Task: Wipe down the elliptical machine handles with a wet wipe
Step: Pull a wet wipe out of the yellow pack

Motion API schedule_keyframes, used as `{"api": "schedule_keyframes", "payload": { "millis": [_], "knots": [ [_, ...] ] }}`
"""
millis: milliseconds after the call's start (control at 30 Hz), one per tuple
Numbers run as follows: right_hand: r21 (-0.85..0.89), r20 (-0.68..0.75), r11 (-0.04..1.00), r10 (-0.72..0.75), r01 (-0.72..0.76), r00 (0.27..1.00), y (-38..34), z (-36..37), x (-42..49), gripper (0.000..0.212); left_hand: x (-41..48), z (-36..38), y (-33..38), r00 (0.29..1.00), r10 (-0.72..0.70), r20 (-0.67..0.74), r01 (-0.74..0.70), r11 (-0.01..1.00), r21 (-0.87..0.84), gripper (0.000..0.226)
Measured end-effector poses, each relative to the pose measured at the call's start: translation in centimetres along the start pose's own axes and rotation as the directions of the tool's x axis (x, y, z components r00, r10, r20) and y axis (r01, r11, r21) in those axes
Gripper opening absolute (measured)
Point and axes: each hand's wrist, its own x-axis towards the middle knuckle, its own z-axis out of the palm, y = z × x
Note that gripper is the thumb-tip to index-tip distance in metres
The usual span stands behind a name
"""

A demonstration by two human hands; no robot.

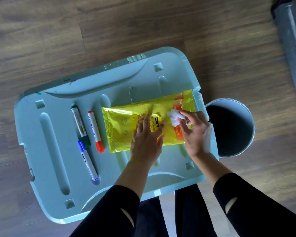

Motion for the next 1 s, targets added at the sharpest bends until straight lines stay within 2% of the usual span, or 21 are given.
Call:
{"api": "schedule_keyframes", "payload": {
  "millis": [233,500,600,733,867,1000],
  "knots": [
    [-0.013,0.013,1.0,-0.023,0.023,1.0,-0.4,-0.5,0.0,0.031,0.1,-0.8,-0.2,1.0,-0.016,-0.002,0.016,0.998,-0.056,0.043],
    [-0.008,0.011,1.0,-0.026,0.026,1.0,0.0,-0.2,-0.3,0.028,0.4,-0.5,-0.1,0.999,0.015,0.037,-0.019,0.994,0.107,0.049],
    [-0.009,0.006,1.0,-0.005,0.005,1.0,0.1,-0.3,-0.3,0.025,0.3,-1.0,-0.4,0.992,0.009,0.123,-0.011,1.0,0.014,0.05],
    [0.019,-0.005,1.0,0.007,-0.007,1.0,0.0,-0.4,-0.3,0.024,0.0,-1.1,-0.9,0.999,-0.007,0.038,0.011,0.993,-0.118,0.051],
    [0.033,-0.011,0.999,0.013,-0.013,1.0,0.2,-0.3,-0.4,0.023,0.3,-0.8,-0.1,0.993,-0.059,0.103,0.061,0.998,-0.009,0.056],
    [0.034,-0.013,0.999,0.013,-0.013,1.0,0.1,-0.7,-0.9,0.024,1.1,-1.8,0.1,0.978,-0.058,0.202,0.046,0.997,0.065,0.056]
  ]
}}
